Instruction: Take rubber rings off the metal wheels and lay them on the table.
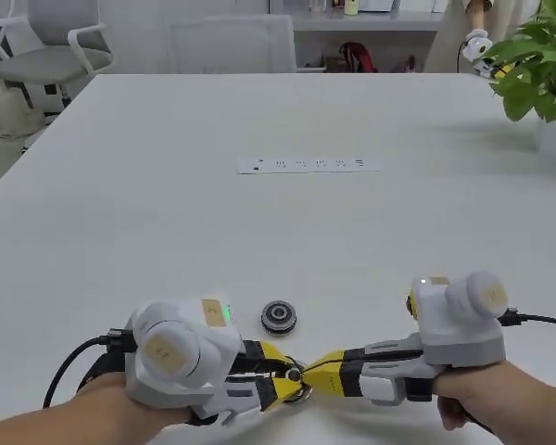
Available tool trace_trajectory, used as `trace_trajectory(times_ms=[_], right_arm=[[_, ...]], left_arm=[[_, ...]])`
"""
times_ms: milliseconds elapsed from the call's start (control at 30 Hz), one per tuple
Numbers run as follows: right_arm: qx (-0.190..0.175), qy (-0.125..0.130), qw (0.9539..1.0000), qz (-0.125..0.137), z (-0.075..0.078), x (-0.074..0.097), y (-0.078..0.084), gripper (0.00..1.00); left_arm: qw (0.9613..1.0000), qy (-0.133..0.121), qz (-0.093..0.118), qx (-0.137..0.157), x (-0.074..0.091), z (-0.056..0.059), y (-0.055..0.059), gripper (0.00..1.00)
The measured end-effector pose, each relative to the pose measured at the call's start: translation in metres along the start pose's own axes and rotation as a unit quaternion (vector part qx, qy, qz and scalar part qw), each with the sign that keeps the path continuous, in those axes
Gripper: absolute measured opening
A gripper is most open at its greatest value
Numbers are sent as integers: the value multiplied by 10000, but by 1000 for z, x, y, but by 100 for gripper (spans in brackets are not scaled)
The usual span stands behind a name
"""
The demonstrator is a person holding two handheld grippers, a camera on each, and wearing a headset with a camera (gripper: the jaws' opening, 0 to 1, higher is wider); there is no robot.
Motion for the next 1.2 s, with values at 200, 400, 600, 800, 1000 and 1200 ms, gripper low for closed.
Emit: trace_trajectory(times_ms=[200, 400, 600, 800, 1000, 1200], right_arm=[[-40, -14, 10000, 12, 0, 1, -1, 0], [-91, -5, 9999, 68, 1, 3, -4, 0], [-101, 25, 9999, 136, 3, 4, -8, 0], [-109, 4, 9998, 182, 2, 5, -11, 0], [-118, -30, 9997, 210, 0, 5, -14, 0], [-117, -86, 9996, 236, -3, 5, -18, 0]], left_arm=[[9996, 109, -74, -231, 2, 5, -2, 20], [9997, 167, 103, -132, 6, 7, -8, 24], [9995, 179, 259, -77, 17, 8, -13, 29], [9993, 91, 349, -68, 29, 4, -13, 33], [9988, -66, 494, 25, 45, 1, -14, 38], [9973, -178, 681, 185, 58, -1, -15, 43]])
Point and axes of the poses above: the centre of the closed fingertips' face, and the gripper's own axes: x roughly backward along the fingers, z roughly to its right, y roughly out of its underside, the point moved 1 cm from there along x, roughly backward along the fingers, and after that the axes turned 10 degrees about y, right-handed, at the moved point
